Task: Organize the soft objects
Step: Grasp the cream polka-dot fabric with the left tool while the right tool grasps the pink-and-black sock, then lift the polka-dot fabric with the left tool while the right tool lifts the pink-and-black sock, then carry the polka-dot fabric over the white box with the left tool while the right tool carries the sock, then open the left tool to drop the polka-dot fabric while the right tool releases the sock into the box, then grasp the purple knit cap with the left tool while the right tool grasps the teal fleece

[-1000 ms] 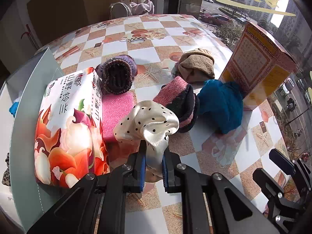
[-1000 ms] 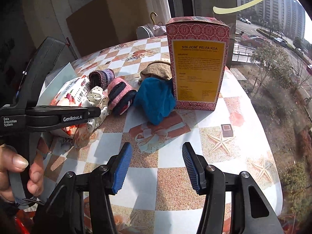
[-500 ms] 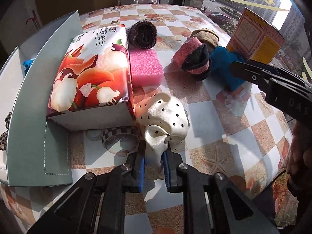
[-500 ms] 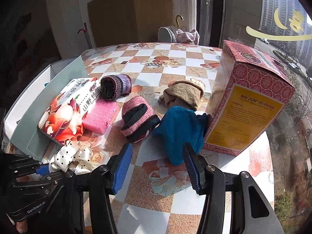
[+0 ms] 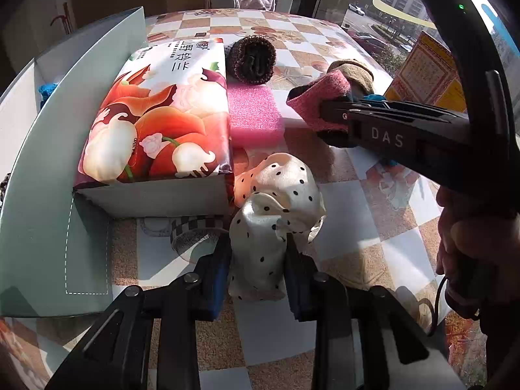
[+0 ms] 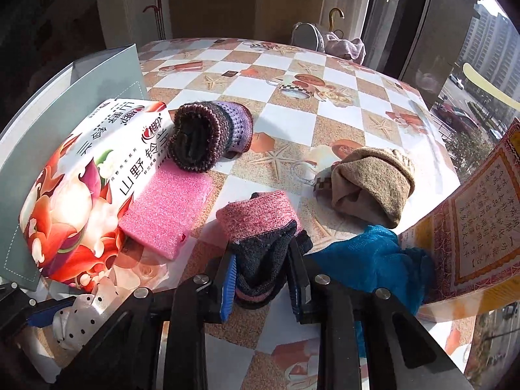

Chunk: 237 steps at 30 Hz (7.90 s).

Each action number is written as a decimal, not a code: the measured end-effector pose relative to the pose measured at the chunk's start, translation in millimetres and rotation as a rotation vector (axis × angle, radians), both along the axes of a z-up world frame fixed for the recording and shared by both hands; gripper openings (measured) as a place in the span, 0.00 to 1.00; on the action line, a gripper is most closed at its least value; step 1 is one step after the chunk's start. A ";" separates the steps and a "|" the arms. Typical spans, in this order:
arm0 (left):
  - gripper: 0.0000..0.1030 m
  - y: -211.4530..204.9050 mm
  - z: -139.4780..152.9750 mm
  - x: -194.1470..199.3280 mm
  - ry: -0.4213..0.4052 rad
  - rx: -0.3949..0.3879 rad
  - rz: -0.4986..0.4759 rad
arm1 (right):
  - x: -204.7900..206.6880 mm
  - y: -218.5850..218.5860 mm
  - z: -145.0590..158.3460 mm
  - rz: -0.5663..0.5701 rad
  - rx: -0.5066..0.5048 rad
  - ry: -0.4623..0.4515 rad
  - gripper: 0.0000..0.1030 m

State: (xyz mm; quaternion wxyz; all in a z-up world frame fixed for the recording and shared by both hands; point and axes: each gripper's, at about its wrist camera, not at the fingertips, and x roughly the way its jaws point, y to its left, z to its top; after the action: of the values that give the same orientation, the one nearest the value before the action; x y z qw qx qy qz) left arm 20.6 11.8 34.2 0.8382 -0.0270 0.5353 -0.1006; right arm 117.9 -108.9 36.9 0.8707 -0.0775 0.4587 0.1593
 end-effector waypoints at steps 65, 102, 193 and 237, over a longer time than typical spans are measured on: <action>0.21 -58.9 -14.1 -21.8 -0.028 0.103 -0.129 | -122.3 -97.8 -12.0 -0.208 0.003 0.063 0.24; 0.17 -71.5 -5.9 -16.2 0.018 0.104 -0.187 | -116.2 -134.3 3.2 -0.307 0.085 0.066 0.23; 0.16 196.6 79.7 11.9 -0.069 0.081 0.482 | -60.0 181.7 89.7 0.336 0.140 -0.004 0.24; 0.72 154.5 98.0 20.9 -0.149 0.092 0.366 | -60.4 46.6 59.2 0.049 0.071 -0.113 0.57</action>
State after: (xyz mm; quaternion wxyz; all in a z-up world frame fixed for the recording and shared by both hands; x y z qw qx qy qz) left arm 41.6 166.3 132.1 0.8801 -0.0782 0.4621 0.0761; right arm 57.4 -62.3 96.1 0.8933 -0.0669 0.4008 0.1922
